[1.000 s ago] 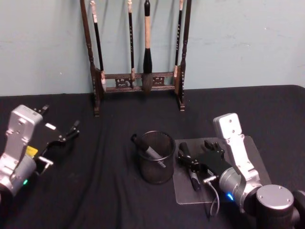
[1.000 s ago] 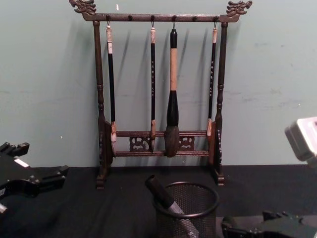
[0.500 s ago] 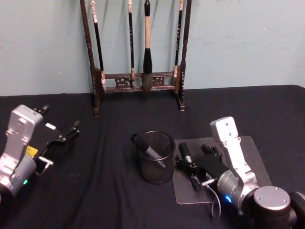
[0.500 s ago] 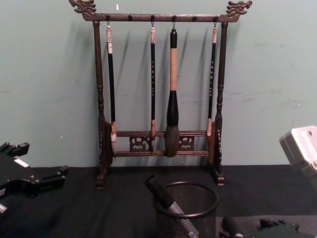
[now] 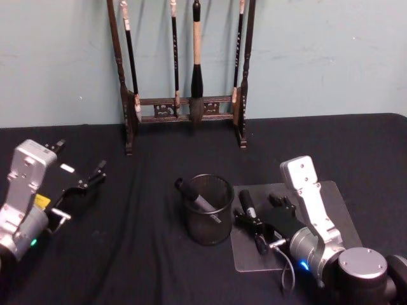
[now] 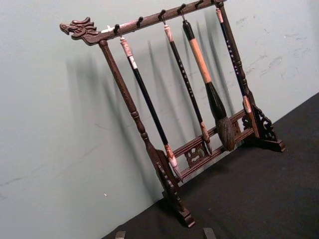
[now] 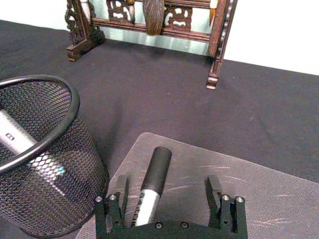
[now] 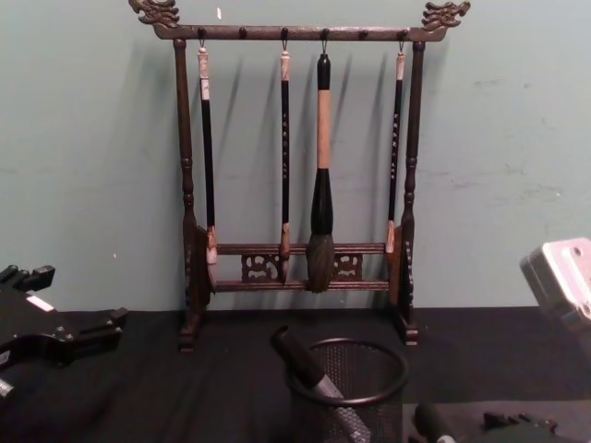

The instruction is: Pick up the water-based marker from the table and place it into the pen holder.

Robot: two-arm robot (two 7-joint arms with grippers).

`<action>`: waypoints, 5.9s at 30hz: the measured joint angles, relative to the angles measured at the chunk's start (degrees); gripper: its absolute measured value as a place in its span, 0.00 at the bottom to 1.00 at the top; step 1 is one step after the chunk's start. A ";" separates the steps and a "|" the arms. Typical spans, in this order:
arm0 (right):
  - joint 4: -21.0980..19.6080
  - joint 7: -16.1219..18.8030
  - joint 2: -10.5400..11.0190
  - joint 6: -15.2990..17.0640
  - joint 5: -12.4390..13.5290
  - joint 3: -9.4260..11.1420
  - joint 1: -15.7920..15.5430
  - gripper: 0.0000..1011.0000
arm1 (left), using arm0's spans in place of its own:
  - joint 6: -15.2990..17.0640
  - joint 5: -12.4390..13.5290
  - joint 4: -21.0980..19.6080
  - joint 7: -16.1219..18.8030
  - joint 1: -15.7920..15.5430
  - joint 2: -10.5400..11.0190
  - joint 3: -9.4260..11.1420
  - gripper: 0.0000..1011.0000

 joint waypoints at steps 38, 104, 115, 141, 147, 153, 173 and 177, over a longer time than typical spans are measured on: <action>-0.17 -0.16 0.02 -0.01 0.06 0.00 -0.09 0.24 | 0.00 0.00 0.00 0.00 0.00 0.00 0.00 1.00; -3.84 0.92 2.77 -22.55 2.38 0.71 -2.51 0.24 | 0.00 0.00 0.00 0.00 0.00 0.00 0.00 1.00; -2.50 0.92 2.14 -20.45 0.89 -0.56 0.70 0.24 | 0.00 0.00 0.00 0.00 0.00 0.00 0.00 1.00; 0.99 3.68 0.09 -23.57 1.01 -4.49 5.92 0.24 | 0.00 0.00 0.00 0.00 0.00 0.00 0.00 1.00; 1.00 4.43 0.16 -24.48 1.03 -5.57 6.24 0.24 | 0.00 0.00 0.00 0.00 0.00 0.00 0.00 1.00; 0.97 4.75 0.40 -24.74 1.11 -6.06 6.45 0.24 | 0.00 0.00 0.00 0.00 0.00 0.00 0.00 1.00; 1.06 6.17 0.84 -25.43 1.95 -7.87 6.95 0.24 | 0.00 0.00 0.00 0.00 0.00 0.00 0.00 1.00; 0.77 6.56 1.03 -25.49 2.19 -8.23 6.73 0.24 | 0.00 0.00 0.00 0.00 0.00 0.00 0.00 1.00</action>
